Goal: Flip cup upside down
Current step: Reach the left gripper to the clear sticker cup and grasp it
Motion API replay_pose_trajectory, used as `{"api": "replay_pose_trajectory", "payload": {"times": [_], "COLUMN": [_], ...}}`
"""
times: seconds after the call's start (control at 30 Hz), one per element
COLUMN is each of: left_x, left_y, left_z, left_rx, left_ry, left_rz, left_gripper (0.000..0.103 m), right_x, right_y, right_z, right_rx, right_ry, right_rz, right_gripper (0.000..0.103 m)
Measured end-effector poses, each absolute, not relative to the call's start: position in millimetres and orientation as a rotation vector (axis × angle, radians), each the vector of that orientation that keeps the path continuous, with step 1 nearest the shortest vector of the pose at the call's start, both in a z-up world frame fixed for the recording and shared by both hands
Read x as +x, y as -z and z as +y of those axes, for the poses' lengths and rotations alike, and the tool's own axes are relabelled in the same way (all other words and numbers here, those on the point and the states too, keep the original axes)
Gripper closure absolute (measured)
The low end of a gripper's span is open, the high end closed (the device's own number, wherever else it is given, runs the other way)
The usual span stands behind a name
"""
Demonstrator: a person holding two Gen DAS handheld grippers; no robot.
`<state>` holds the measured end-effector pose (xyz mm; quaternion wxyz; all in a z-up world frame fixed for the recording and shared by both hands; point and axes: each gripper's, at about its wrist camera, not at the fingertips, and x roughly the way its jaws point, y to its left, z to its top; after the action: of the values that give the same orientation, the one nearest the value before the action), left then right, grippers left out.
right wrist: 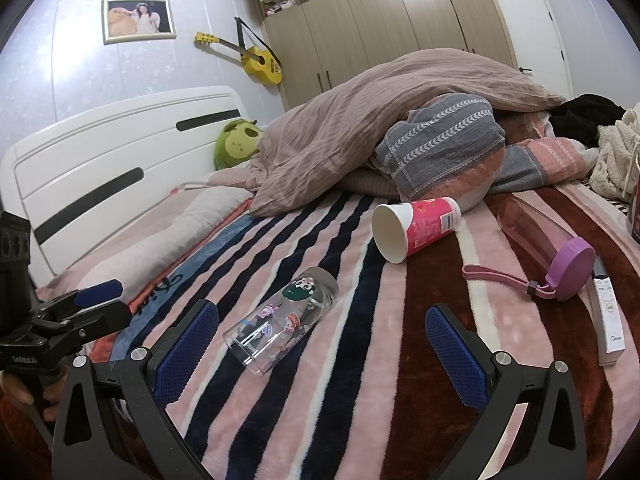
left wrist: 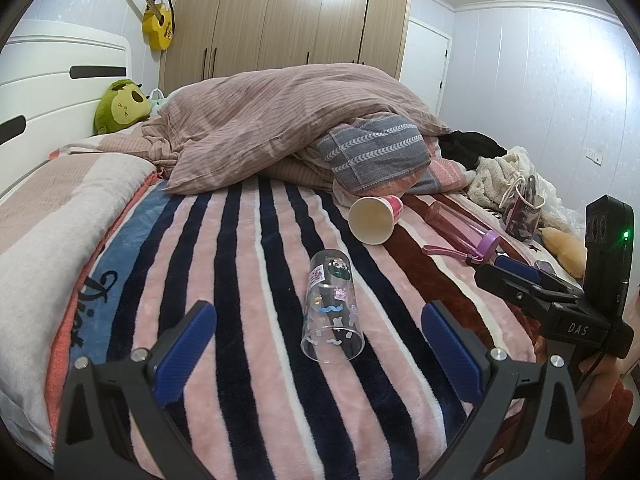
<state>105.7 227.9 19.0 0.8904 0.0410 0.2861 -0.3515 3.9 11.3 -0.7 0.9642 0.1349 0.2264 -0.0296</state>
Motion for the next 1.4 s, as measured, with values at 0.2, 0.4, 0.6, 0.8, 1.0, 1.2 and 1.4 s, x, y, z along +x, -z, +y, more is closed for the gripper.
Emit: {"api": "replay_pose_trajectory", "payload": {"times": [0.2,0.4,0.6,0.8,1.0,1.2,1.4], "left_x": [105,105,105,106,123,152,178], "left_y": [-19,-19,-19,-20,-1,27,67], "left_z": [228,227,227,225,206,159,119], "left_rx": [0.085,0.087,0.087,0.088,0.111,0.189,0.238], "left_ry": [0.73,0.729,0.728,0.728,0.714,0.702,0.661], "left_rz": [0.593,0.594,0.592,0.592,0.623,0.718,0.823], "left_gripper": [0.001,0.001,0.001,0.001,0.001,0.001,0.02], "right_x": [5,6,6,6,7,10,29], "right_y": [3,4,4,5,8,15,32], "right_z": [12,13,12,11,3,-16,-35], "right_rx": [0.274,0.272,0.276,0.275,0.294,0.359,0.471], "right_ry": [0.054,0.057,0.059,0.058,0.085,0.103,0.103], "right_rz": [0.456,0.459,0.461,0.457,0.465,0.46,0.499], "right_gripper": [0.0,0.0,0.0,0.0,0.0,0.0,0.0]}}
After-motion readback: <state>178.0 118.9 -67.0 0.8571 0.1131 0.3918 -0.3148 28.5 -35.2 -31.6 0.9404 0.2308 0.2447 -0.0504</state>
